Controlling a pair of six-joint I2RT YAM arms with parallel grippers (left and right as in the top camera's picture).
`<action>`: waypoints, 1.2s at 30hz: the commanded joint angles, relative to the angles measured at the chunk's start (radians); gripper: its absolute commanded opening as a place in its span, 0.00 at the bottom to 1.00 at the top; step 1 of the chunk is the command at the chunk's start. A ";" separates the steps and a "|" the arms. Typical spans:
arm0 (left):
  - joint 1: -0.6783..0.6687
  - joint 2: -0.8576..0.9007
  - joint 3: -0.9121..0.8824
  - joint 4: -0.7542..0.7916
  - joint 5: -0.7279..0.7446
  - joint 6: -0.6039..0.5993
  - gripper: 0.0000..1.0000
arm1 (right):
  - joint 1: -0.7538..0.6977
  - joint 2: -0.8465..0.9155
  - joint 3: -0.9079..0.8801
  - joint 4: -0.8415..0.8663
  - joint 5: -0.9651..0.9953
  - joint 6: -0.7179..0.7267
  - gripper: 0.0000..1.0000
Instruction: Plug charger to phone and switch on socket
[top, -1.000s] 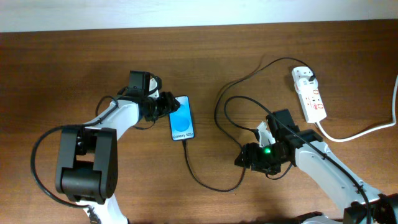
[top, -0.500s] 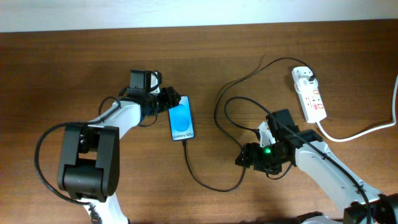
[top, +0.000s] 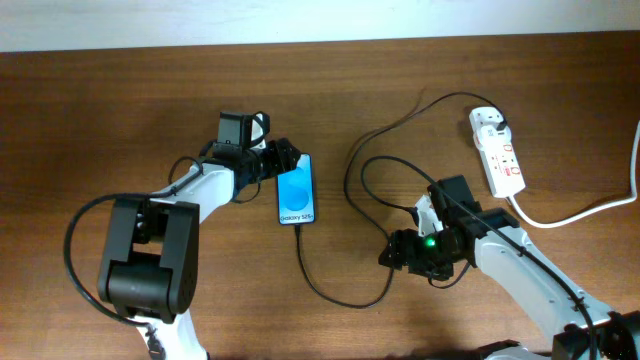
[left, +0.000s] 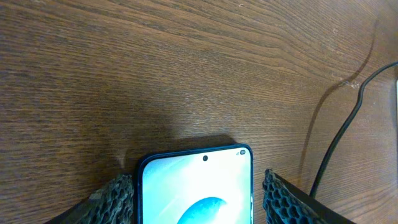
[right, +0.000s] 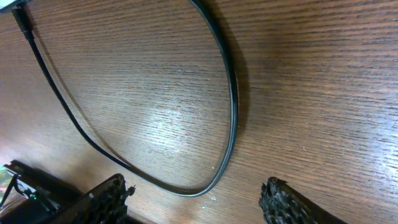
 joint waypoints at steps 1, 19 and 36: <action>-0.019 0.072 -0.048 -0.028 0.026 -0.006 0.68 | -0.003 -0.004 -0.006 0.000 0.013 -0.011 0.72; 0.198 -0.758 -0.027 -0.798 -0.256 0.198 0.89 | -0.003 -0.004 -0.022 -0.007 0.106 -0.011 0.73; 0.198 -1.461 -0.032 -1.309 -0.284 0.205 0.99 | -0.029 -0.208 0.452 -0.422 0.366 0.089 0.04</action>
